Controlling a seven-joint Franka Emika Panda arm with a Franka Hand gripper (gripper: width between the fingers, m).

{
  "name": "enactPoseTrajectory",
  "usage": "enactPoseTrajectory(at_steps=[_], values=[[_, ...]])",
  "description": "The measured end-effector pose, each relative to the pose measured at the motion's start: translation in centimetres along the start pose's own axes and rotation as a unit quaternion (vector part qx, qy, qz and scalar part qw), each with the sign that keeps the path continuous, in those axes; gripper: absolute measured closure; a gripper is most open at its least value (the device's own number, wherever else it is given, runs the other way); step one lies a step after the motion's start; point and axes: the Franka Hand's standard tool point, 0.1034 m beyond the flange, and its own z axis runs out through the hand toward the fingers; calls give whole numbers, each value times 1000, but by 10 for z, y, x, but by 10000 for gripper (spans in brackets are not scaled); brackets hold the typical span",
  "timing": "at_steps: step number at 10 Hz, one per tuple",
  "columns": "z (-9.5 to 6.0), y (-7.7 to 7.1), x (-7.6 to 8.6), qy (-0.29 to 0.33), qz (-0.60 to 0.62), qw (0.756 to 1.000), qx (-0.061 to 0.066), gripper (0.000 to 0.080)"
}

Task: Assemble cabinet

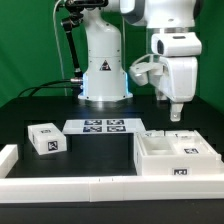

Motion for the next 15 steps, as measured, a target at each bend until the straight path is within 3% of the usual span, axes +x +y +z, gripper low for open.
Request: enactPoseTrajectory(at_steps=[3, 7, 9, 15], values=[[6, -8, -3, -1, -81, 997, 9, 3], [7, -10, -5, -1, -77, 997, 12, 3], [13, -20, -3, 1, -81, 996, 19, 3], [43, -43, 2, 16, -80, 995, 52, 3]])
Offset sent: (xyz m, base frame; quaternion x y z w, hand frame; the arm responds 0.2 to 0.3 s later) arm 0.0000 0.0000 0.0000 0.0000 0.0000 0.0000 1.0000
